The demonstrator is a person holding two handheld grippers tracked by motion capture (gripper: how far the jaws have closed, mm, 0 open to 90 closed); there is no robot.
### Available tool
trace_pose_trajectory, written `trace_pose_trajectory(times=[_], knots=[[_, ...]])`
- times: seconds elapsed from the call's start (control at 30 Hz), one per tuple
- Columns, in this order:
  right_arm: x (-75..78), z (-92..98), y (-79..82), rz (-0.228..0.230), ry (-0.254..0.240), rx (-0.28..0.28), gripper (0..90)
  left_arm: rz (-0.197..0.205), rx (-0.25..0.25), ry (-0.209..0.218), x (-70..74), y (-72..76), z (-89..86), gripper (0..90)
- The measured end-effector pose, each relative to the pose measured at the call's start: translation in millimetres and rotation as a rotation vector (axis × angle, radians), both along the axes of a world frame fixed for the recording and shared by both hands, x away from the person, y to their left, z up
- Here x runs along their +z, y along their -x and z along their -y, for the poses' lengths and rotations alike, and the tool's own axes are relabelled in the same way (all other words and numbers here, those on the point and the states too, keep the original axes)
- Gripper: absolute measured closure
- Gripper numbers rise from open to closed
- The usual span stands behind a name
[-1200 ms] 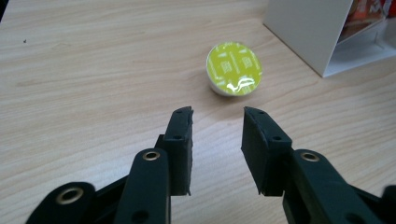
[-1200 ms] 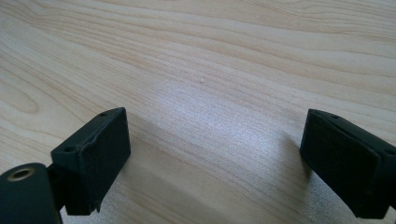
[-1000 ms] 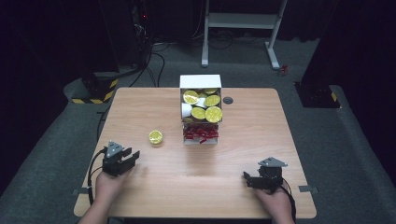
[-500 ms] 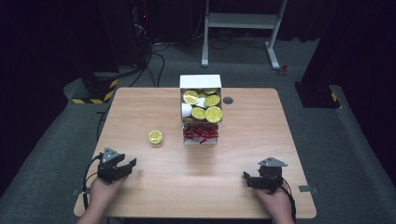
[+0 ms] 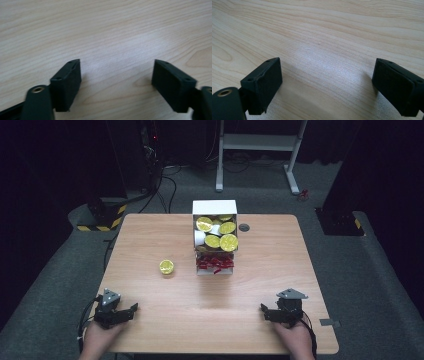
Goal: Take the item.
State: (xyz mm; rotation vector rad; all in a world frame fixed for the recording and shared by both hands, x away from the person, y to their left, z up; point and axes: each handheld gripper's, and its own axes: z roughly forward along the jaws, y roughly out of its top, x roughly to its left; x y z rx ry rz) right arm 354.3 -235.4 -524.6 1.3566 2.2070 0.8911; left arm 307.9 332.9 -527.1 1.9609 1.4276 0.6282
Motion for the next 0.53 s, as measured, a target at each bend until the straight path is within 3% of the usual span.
trace_pose_trajectory(times=[0.13, 0.53], knots=[[0.0, 0.1, 0.0, 0.001, 0.001, 0.0, 9.2, 0.0, 0.027, 0.008, -2.3, 3.5, -2.0, 14.0], [0.0, 0.4, 0.0, 0.0, -0.001, -0.002, 9.1, 0.012, 0.042, 0.024, -3.7, 6.8, -1.5, 13.9]])
